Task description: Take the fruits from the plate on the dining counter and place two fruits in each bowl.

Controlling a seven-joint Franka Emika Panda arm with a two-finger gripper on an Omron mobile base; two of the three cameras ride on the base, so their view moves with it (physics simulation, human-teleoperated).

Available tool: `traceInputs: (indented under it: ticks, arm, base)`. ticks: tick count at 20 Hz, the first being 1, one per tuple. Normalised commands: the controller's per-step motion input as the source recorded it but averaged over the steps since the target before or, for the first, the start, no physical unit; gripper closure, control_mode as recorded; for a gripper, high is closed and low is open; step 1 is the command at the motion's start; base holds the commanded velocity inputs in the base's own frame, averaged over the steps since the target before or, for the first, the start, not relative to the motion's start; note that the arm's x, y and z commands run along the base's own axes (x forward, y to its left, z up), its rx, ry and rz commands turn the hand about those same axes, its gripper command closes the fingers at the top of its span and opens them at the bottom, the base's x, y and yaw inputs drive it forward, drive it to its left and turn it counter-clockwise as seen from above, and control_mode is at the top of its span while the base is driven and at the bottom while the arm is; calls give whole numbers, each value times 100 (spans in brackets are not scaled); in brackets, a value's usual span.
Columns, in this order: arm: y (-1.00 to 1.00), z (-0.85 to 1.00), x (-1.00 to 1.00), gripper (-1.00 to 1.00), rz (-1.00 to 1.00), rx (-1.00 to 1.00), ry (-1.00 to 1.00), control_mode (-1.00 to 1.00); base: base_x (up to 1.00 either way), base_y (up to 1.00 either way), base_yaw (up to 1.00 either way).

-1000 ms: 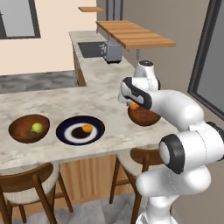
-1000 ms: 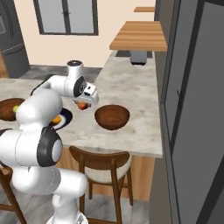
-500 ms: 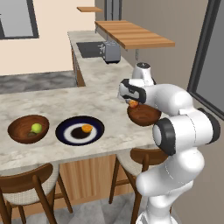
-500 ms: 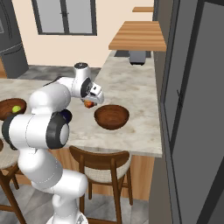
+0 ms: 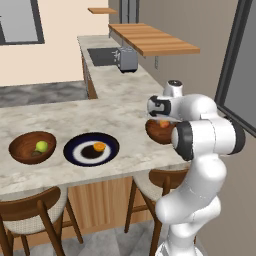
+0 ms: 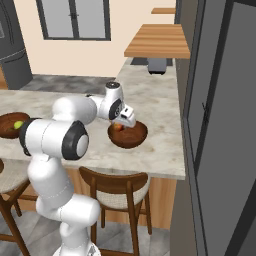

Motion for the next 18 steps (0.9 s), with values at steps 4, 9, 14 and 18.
traceInputs:
  ticks: [4, 9, 14, 18]
  arm:
    - [-37, -51, 0, 100, 0, 0, 0, -100]
    - [-8, -35, 1, 100, 0, 0, 1, -100]
    - [0, -6, 0, -100, 0, 0, 1, -100]
    - [0, 0, 0, -100, 0, 0, 0, -100]
  base:
    - [0, 0, 0]
    - [0, 0, 0]
    - [0, 0, 0]
    - [0, 0, 0]
